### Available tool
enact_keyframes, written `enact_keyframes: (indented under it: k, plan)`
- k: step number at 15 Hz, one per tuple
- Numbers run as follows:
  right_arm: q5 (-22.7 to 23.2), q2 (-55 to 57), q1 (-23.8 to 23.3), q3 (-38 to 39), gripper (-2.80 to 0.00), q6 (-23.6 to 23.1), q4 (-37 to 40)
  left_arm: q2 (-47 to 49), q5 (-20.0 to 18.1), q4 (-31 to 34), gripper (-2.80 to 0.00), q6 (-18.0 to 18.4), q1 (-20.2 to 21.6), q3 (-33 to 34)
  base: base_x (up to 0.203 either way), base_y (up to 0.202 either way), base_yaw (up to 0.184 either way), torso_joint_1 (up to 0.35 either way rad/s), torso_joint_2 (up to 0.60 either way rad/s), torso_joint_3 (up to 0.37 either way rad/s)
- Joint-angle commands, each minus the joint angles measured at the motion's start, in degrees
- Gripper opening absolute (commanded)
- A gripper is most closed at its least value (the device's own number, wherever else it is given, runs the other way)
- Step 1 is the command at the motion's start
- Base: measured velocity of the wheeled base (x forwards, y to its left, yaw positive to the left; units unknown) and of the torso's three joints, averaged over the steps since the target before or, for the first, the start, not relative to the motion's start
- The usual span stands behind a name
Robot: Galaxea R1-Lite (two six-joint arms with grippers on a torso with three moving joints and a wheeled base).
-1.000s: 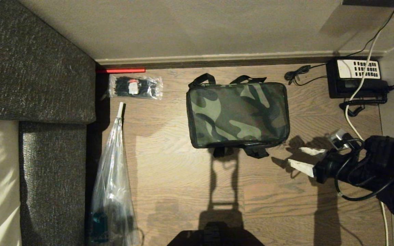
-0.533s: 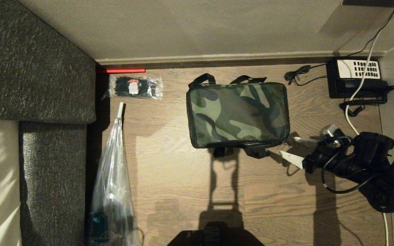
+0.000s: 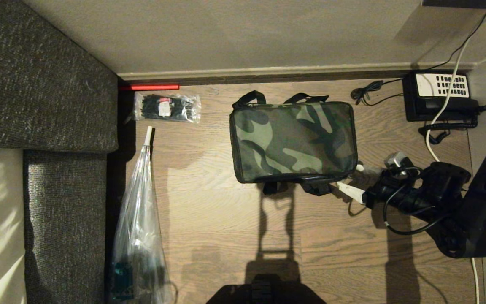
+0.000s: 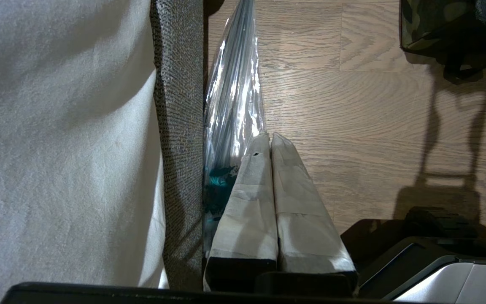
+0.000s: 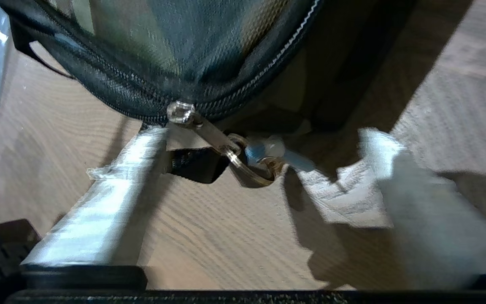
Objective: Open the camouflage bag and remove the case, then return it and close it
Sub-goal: Open the top of the storage box
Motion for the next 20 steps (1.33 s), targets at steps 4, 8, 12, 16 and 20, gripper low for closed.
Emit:
enact_keyframes:
  k: [4, 8, 12, 16, 20]
  plan:
    - [0.17, 2.11, -0.01, -0.69, -2.8, -2.38, -0.54, -0.09, 0.04, -0.01, -2.8, -0.01, 0.01, 0.01, 0.0, 0.0, 0.0, 0.0, 0.0, 0.0]
    - [0.01, 3.09, -0.01, -0.65, -2.8, -2.21, -0.54, -0.09, 0.04, -0.01, -2.8, -0.01, 0.01, 0.01, 0.0, 0.0, 0.0, 0.0, 0.0, 0.0]
    - [0.01, 2.67, -0.09, 0.23, -2.8, -2.3, -0.54, -0.09, 0.04, -0.01, -2.8, -0.01, 0.01, 0.01, 0.0, 0.0, 0.0, 0.0, 0.0, 0.0]
    - [-0.08, 0.98, -0.82, 0.64, -2.8, -2.15, -0.54, -0.09, 0.04, -0.01, -2.8, -0.01, 0.01, 0.01, 0.0, 0.0, 0.0, 0.0, 0.0, 0.0]
    - [0.8, -1.78, -2.6, 0.77, -2.8, -1.87, -0.32, -0.05, 0.04, -0.01, -2.8, -0.01, 0.01, 0.01, 0.0, 0.0, 0.0, 0.0, 0.0, 0.0]
